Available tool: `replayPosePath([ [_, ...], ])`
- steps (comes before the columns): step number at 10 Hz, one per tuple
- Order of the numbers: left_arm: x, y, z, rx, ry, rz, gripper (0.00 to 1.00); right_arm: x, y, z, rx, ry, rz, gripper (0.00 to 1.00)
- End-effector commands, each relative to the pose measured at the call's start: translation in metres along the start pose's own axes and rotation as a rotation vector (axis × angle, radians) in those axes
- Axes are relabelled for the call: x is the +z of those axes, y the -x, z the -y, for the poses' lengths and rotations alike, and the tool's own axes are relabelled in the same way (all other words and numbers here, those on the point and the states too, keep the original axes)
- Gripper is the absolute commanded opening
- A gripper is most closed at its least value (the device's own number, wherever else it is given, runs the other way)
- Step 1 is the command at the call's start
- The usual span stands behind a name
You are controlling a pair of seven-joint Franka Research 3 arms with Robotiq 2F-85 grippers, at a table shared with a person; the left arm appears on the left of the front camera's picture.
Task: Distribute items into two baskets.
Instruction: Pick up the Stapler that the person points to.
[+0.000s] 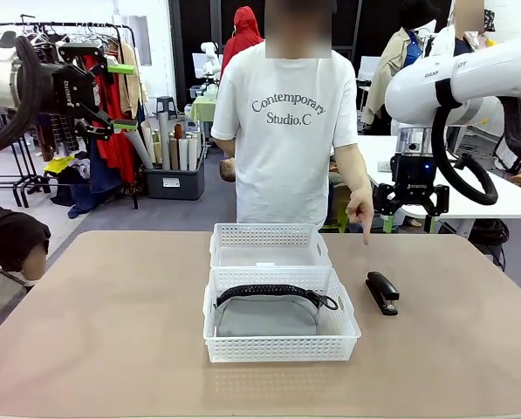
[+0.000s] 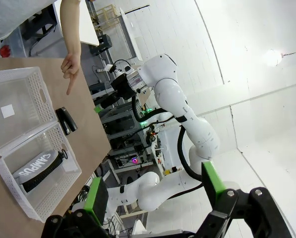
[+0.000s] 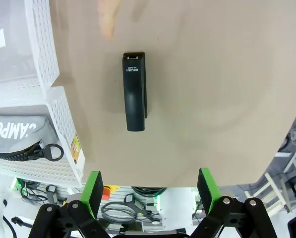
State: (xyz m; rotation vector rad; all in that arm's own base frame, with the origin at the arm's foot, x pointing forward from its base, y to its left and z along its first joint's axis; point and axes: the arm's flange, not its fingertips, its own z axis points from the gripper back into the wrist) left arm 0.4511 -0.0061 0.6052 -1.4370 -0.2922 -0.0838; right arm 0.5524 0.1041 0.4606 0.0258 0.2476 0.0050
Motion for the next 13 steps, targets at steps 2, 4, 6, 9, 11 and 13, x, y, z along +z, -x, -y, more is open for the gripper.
replayPosePath([
  [2,-0.001,0.0,0.002,0.005,0.003,0.006,1.0,0.005,-0.002,-0.002,-0.016,0.002,-0.005,1.0],
  [4,-0.001,0.0,0.002,0.005,0.003,0.006,1.0,-0.008,0.001,0.002,0.033,0.005,-0.035,1.0],
  [6,-0.001,0.0,0.002,0.005,0.003,0.006,1.0,-0.03,0.001,0.005,0.069,0.007,-0.012,1.0],
  [9,-0.001,0.0,0.002,0.005,0.003,0.006,1.0,-0.055,-0.005,0.005,0.074,-0.016,-0.025,1.0],
  [11,-0.001,0.0,0.002,0.005,0.003,0.006,1.0,-0.076,-0.001,-0.003,0.049,-0.001,0.035,1.0],
  [13,-0.001,0.0,0.002,0.005,0.003,0.006,1.0,-0.09,0.006,-0.007,0.04,0.036,0.109,1.0],
])
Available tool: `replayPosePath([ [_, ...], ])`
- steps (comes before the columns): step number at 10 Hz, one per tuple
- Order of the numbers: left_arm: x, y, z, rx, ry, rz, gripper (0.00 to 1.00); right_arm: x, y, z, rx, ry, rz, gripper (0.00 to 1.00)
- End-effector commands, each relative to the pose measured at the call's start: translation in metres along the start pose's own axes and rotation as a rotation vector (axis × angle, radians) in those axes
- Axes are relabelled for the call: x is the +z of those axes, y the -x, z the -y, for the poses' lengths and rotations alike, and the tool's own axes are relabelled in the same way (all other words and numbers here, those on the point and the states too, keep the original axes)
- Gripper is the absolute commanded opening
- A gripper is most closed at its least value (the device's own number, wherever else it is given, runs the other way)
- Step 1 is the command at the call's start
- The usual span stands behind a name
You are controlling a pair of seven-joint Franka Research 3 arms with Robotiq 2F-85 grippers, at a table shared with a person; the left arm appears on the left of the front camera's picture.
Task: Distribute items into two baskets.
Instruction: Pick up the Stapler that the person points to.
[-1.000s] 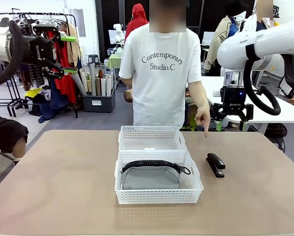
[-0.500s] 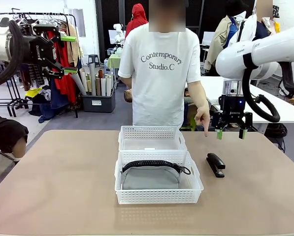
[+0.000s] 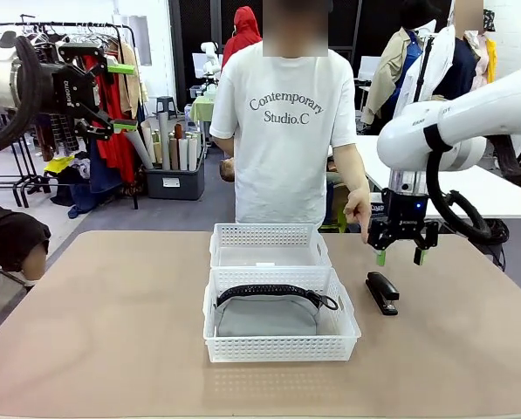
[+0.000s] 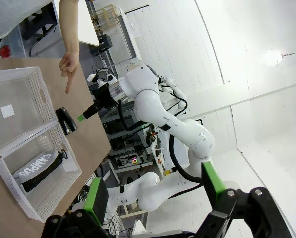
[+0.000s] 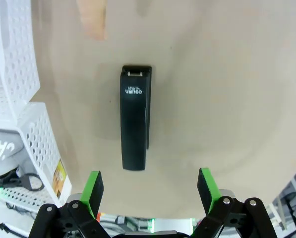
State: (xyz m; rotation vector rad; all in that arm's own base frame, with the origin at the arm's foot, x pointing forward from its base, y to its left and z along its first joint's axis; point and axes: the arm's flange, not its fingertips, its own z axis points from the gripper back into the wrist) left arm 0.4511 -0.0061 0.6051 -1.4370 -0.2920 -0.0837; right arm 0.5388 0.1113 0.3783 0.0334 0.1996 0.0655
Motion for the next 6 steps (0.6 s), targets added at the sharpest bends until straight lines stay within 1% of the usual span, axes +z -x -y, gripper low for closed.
replayPosePath([
  [1,-0.0006,0.0004,0.0018,0.005,0.003,0.006,1.0,-0.014,0.0155,-0.0037,-0.029,0.049,0.083,1.0],
  [4,-0.0006,0.0004,0.0018,0.005,0.003,0.006,1.0,-0.0218,0.0197,-0.0046,-0.027,0.041,0.133,1.0],
  [6,-0.0006,0.0004,0.0018,0.005,0.003,0.006,1.0,-0.0199,0.0221,-0.0066,-0.058,0.039,0.138,1.0],
])
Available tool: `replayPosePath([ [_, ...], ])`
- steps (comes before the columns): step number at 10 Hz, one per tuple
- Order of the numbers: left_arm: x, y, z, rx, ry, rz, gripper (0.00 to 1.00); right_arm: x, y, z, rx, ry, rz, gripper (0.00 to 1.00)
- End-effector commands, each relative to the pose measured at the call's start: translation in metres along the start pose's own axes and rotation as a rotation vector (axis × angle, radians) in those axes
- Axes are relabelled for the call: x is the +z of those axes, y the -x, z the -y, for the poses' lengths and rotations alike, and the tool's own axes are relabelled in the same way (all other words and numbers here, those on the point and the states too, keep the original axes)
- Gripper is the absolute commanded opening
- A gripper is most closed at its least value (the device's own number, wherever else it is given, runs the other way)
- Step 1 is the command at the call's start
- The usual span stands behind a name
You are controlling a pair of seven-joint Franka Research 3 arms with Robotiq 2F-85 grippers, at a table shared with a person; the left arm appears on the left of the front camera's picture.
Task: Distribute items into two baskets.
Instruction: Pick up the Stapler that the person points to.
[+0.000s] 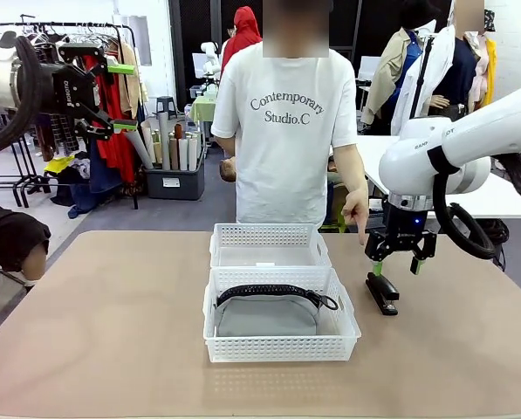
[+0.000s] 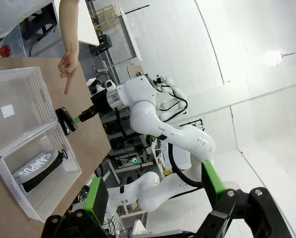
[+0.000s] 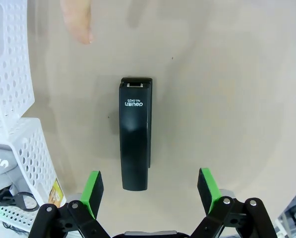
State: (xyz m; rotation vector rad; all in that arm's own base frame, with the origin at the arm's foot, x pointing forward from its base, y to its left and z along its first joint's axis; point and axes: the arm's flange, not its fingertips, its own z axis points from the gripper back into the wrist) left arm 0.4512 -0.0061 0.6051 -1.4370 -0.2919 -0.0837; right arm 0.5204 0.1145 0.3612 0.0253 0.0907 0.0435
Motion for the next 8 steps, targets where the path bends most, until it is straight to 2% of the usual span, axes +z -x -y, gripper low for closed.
replayPosePath([
  [1,-0.001,0.0,0.002,0.005,0.003,0.006,1.0,-0.001,-0.001,0.0,0.01,0.0,-0.004,1.0],
  [4,-0.001,0.0,0.002,0.005,0.003,0.006,1.0,-0.001,0.0,0.0,0.0,-0.001,-0.004,1.0],
  [6,-0.001,0.0,0.002,0.005,0.003,0.006,1.0,-0.022,-0.003,-0.008,-0.038,0.007,0.022,1.0],
  [8,-0.001,0.0,0.002,0.005,0.003,0.006,1.0,-0.031,-0.005,-0.014,-0.036,0.023,0.006,1.0],
])
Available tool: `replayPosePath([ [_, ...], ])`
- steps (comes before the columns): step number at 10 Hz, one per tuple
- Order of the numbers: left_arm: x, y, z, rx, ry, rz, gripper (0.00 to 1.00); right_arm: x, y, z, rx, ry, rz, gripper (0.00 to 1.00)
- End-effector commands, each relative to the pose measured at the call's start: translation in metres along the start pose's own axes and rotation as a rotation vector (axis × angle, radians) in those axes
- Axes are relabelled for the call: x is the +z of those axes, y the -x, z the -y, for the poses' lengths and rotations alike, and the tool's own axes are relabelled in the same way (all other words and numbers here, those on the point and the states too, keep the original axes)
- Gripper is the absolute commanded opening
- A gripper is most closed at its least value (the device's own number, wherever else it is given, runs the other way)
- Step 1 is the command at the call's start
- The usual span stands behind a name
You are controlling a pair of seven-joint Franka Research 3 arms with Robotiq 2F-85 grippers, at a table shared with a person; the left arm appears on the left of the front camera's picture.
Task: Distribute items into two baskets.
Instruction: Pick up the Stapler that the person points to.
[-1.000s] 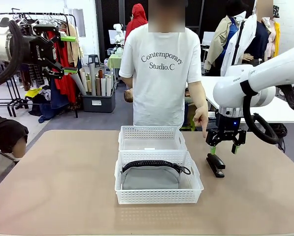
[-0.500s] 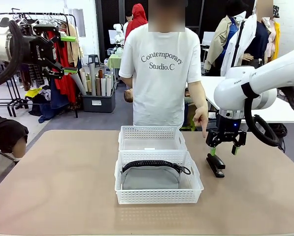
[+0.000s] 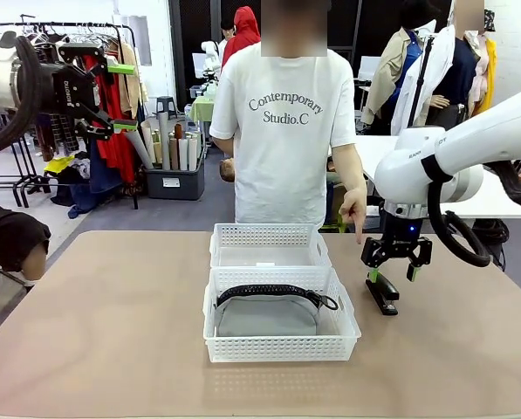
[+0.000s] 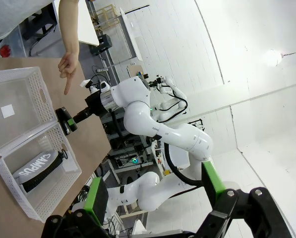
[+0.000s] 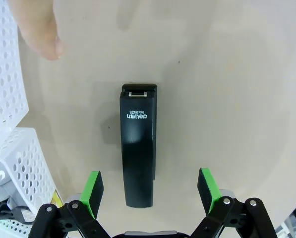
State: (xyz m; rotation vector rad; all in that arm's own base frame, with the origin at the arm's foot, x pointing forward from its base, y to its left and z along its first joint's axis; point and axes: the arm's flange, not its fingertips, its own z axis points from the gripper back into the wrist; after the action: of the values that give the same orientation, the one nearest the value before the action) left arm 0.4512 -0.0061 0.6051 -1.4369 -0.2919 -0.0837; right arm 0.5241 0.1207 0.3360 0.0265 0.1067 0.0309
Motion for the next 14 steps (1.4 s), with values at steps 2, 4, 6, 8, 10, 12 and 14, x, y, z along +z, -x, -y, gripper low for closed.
replayPosePath([
  [2,-0.001,0.0,0.002,0.005,0.003,0.006,1.0,-0.012,-0.003,-0.011,-0.042,0.047,0.005,1.0],
  [4,-0.001,0.0,0.002,0.005,0.003,0.006,1.0,-0.013,0.0,-0.013,-0.063,0.043,-0.005,1.0],
  [6,-0.001,0.0,0.002,0.005,0.003,0.006,1.0,-0.013,0.006,-0.016,-0.09,0.053,-0.007,1.0],
  [8,-0.001,0.0,0.002,0.005,0.003,0.006,1.0,-0.014,0.012,-0.016,-0.078,0.085,-0.02,0.67],
  [10,-0.001,0.0,0.002,0.005,0.003,0.006,1.0,-0.012,0.014,-0.017,-0.078,0.092,-0.022,0.27],
  [12,-0.001,0.0,0.002,0.005,0.003,0.006,1.0,-0.01,0.015,-0.018,-0.078,0.095,-0.024,0.0],
  [14,-0.001,0.0,0.002,0.005,0.003,0.006,1.0,-0.01,0.018,-0.019,-0.076,0.095,-0.024,0.0],
])
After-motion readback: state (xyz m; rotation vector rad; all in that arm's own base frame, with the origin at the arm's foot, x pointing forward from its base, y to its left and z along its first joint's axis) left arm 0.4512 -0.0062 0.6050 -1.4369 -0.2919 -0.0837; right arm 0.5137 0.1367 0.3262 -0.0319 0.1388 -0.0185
